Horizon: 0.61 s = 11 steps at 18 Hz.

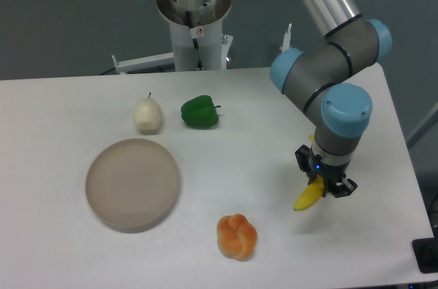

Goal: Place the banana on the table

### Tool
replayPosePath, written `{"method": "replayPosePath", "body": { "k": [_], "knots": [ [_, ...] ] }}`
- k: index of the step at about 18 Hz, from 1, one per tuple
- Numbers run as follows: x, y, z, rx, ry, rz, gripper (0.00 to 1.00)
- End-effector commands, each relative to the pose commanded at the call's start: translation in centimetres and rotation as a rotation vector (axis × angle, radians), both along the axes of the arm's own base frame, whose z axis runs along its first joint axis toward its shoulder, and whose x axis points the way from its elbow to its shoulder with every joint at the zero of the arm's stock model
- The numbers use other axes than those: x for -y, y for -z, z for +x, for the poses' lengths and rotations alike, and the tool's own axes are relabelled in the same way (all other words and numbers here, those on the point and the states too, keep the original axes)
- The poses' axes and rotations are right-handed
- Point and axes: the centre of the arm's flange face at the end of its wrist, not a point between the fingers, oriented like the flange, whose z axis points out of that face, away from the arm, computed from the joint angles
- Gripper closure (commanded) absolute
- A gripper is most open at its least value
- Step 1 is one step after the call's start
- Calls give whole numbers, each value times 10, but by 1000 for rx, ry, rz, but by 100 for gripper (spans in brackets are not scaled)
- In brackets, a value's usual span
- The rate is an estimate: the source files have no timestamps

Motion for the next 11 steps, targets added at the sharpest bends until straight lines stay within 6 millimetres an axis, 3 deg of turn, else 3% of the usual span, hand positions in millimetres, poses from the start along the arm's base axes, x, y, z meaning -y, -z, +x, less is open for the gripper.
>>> {"method": "replayPosePath", "body": {
  "k": [7, 11],
  "knots": [
    [-1, -1, 3, -3, -6, 0, 99],
    [6, 11, 20, -11, 2, -46, 100]
  ]
}}
